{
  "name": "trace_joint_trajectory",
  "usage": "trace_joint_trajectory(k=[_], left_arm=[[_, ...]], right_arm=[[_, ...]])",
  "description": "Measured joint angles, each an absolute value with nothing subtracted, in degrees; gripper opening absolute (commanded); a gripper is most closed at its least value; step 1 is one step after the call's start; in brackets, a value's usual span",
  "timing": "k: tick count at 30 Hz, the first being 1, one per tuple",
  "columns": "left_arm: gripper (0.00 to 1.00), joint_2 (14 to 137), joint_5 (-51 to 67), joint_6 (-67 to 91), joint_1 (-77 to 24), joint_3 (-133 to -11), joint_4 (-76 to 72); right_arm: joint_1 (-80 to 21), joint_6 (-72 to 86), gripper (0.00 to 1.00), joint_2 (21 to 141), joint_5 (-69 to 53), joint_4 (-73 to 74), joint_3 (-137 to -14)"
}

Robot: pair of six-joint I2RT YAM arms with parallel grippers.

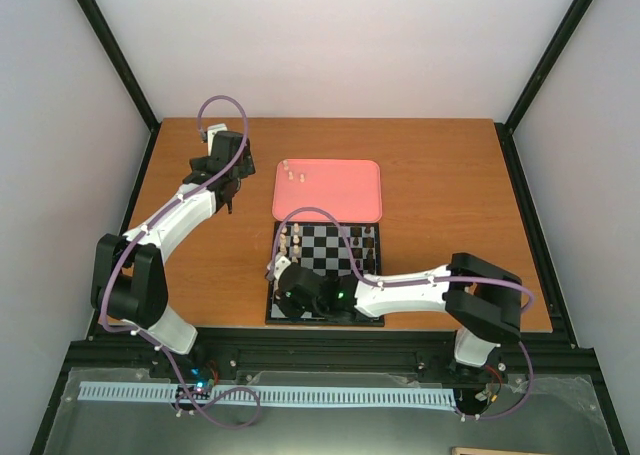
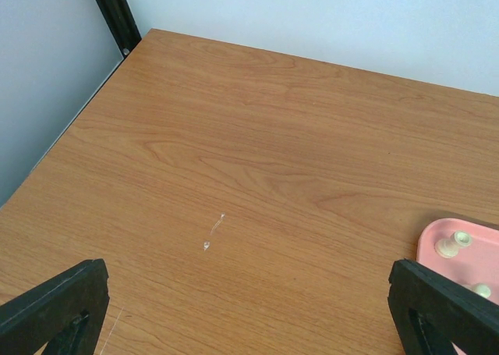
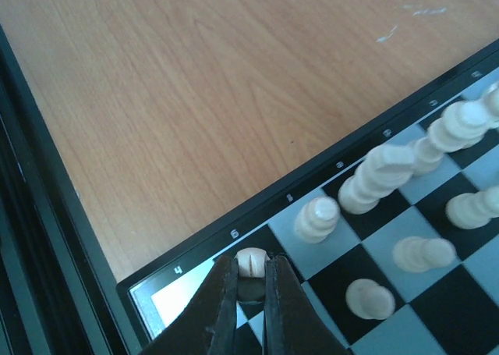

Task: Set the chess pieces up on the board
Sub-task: Place the chess piece on the chessboard.

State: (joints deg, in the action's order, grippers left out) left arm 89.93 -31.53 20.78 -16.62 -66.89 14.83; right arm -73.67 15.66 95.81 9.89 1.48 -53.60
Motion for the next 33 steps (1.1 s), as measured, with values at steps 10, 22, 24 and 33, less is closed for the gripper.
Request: trace_joint_trajectory(k=[10, 22, 24, 33], left_arm=[[1.0, 89.9, -31.5, 20.8, -16.6, -66.9, 14.8], [1.0, 89.9, -31.6, 20.8, -16.6, -66.9, 14.8], [1.0, 89.9, -31.7, 20.8, -16.6, -66.9, 14.8], [1.0, 89.9, -31.7, 20.8, -16.6, -66.9, 14.8]], right_arm=[[-75.6, 15.8, 0.03, 97.1, 11.5, 0.5, -53.4], [-75.9, 16.4, 0.03, 100.2, 13.4, -1.2, -53.0], [-75.9, 16.4, 0.03, 100.2, 13.6, -1.2, -53.0], [-75.9, 16.6, 0.04, 100.6, 14.1, -1.7, -53.0]])
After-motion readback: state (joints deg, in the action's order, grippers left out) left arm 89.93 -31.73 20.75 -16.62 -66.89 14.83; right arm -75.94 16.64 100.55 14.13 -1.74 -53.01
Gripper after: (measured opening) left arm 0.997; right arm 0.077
